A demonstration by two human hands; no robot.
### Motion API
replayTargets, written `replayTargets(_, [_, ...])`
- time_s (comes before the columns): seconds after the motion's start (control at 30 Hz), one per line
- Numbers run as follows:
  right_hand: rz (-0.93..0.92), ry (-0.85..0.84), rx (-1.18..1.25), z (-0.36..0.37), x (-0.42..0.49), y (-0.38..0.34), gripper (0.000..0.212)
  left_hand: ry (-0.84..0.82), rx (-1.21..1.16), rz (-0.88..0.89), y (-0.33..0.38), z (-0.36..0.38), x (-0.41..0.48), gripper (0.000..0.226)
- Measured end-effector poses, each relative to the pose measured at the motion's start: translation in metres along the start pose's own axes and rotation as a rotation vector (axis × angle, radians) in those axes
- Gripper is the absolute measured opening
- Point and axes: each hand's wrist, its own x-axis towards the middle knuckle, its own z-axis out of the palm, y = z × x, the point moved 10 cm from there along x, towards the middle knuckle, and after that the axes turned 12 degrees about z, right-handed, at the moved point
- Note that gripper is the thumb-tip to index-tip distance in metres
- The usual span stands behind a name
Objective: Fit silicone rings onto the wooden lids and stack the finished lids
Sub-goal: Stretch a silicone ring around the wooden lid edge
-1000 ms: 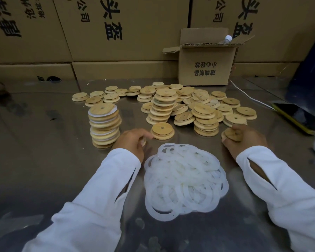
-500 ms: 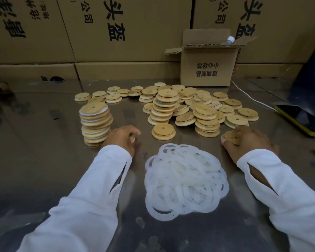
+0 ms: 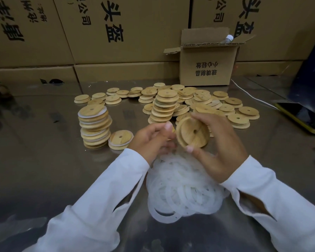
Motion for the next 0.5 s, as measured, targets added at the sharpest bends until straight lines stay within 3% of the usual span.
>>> replayTargets(0.07, [-0.115, -0.048, -0.015, 0.009, -0.005, -0.016, 0.054, -0.083, -0.051, -0.009, -0.002, 0.009, -0.002, 0.047])
replayTargets(0.17, [-0.152, -0.081, -0.023, 0.015, -0.007, -0.021, 0.056, -0.143, -0.080, -0.028, -0.004, 0.012, -0.005, 0.049])
replayTargets(0.27, [-0.082, -0.154, 0.051, 0.016, -0.006, -0.014, 0.068, -0.125, -0.066, -0.049, -0.006, 0.009, -0.004, 0.033])
replayTargets(0.37, [0.067, -0.152, 0.096, 0.011, 0.001, 0.003, 0.064, -0.057, -0.060, -0.078, -0.009, 0.002, -0.002, 0.019])
replayTargets(0.5, [0.159, -0.222, -0.212, 0.020, 0.002, 0.032, 0.044, 0.081, -0.128, -0.134, -0.015, -0.010, -0.002, 0.020])
